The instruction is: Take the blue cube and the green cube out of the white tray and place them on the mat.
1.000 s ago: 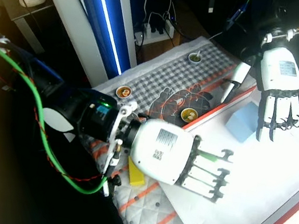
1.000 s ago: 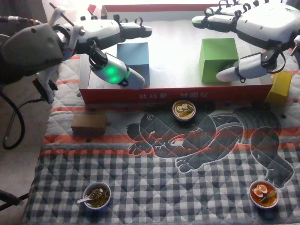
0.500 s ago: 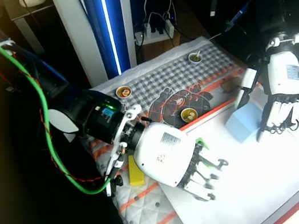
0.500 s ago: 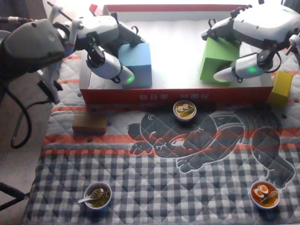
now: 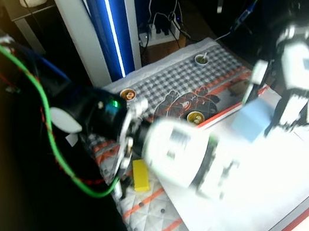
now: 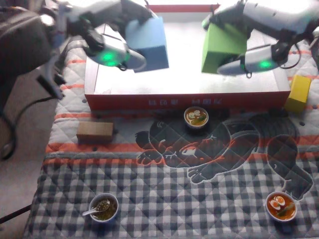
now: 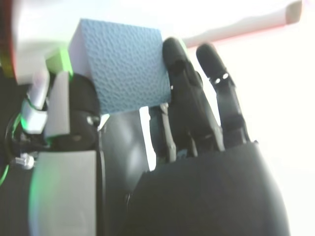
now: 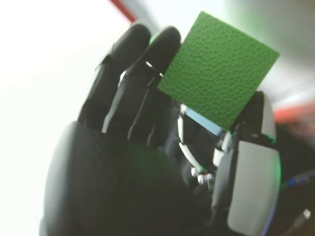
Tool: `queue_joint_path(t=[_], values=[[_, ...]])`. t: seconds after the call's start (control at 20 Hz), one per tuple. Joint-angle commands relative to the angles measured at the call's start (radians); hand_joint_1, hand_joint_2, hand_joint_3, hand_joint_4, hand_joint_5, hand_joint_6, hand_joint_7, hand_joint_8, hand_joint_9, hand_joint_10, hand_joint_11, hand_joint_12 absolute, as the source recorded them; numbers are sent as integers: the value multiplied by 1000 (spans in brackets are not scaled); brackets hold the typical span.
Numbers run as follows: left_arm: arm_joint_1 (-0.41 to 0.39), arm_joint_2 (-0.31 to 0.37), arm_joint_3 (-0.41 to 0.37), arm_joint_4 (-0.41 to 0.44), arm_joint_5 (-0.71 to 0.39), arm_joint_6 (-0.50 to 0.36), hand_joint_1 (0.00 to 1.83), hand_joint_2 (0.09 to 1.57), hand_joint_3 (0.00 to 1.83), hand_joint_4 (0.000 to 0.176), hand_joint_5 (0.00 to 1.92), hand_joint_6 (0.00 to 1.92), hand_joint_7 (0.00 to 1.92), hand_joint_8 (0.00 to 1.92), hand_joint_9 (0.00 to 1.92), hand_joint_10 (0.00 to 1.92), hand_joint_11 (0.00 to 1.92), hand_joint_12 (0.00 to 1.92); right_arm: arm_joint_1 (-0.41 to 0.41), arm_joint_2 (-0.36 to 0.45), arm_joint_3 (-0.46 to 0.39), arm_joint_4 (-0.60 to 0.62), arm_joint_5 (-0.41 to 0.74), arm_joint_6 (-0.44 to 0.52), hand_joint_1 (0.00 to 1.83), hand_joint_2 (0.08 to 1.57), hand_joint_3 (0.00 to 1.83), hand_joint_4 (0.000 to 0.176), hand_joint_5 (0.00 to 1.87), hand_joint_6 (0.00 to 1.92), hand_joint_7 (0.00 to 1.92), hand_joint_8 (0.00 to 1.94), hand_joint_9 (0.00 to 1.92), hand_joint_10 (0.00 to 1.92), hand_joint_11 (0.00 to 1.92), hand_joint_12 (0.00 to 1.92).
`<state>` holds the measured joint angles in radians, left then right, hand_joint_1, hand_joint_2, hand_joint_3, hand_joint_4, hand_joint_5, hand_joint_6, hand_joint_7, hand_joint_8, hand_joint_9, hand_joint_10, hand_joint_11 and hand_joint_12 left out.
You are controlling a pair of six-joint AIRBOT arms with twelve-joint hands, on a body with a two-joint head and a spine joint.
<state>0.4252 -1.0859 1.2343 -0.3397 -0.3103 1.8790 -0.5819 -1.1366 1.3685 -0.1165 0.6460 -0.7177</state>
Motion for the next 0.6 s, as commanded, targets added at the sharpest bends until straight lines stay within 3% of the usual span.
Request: queue_joint_path(t=[0.0,0.05,0.1,0.15,0.2,0.25,0.3,0.35,0.4,0.45,0.5,0.55], values=[[-1,9,-8,31,-145,-28,1307,1173,0,0,646,541,858,1202,620,999,162,1391,15,17,2,18,170,-1,1366,1154,2,0,753,1075,938,1020,932,1363,765,1379],[21,53,-56,88,-177,-90,1234,1194,9,0,749,1107,824,1245,641,970,190,1384,5,56,-38,-5,204,-1,1358,1162,0,0,761,1084,919,1048,905,1389,709,1403],[43,94,-101,132,-197,-125,1313,1158,0,0,690,479,879,1175,652,1050,184,1431,-8,90,-73,-26,232,-1,1374,1139,0,0,806,974,969,988,953,1338,768,1450],[68,132,-147,163,-215,-135,1323,1162,0,31,755,183,862,1209,634,1215,208,1523,-29,126,-111,-43,260,-1,1379,1121,0,0,831,939,1022,904,974,1292,752,1441],[98,169,-194,187,-234,-136,1240,1180,17,0,794,1002,835,1246,691,1265,226,1516,-59,161,-146,-55,294,-1,1378,1124,1,0,818,977,1014,929,956,1290,680,1408],[119,188,-220,198,-243,-139,1304,1173,5,0,720,466,836,1254,644,1387,217,1575,-81,184,-169,-58,314,-1,1377,1129,0,0,813,991,1016,930,932,1318,627,1426],[151,218,-255,234,-255,-183,1226,1197,28,0,753,1112,797,1319,602,1513,221,1675,-115,213,-200,-59,344,-1,1383,1105,0,0,860,962,1091,808,965,1223,648,1347],[170,229,-269,258,-262,-230,1311,1156,0,0,726,519,876,1211,597,1528,208,1697,-139,229,-217,-59,358,-1,1384,1100,0,0,871,936,1112,784,962,1218,629,1326],[197,241,-281,295,-273,-312,1243,1172,13,0,803,1045,851,1243,626,1526,242,1693,-174,250,-240,-59,375,1,1281,1123,0,0,912,1009,1007,959,1034,872,804,1355],[215,245,-286,315,-280,-360,1222,1195,4,0,789,1201,822,1281,601,1518,230,1666,-199,262,-258,-59,386,5,1274,1113,0,0,896,947,1085,964,1092,715,852,1335],[235,246,-290,328,-282,-396,1221,1192,0,0,802,1211,831,1256,538,1451,205,1674,-238,269,-274,-59,401,15,1259,1131,3,0,903,1033,986,1022,1118,683,854,1401],[250,246,-295,330,-280,-402,1221,1190,0,0,807,1208,833,1252,512,1487,174,1791,-272,270,-280,-59,412,32,1359,1113,0,0,851,935,1052,903,1014,1111,797,1361]])
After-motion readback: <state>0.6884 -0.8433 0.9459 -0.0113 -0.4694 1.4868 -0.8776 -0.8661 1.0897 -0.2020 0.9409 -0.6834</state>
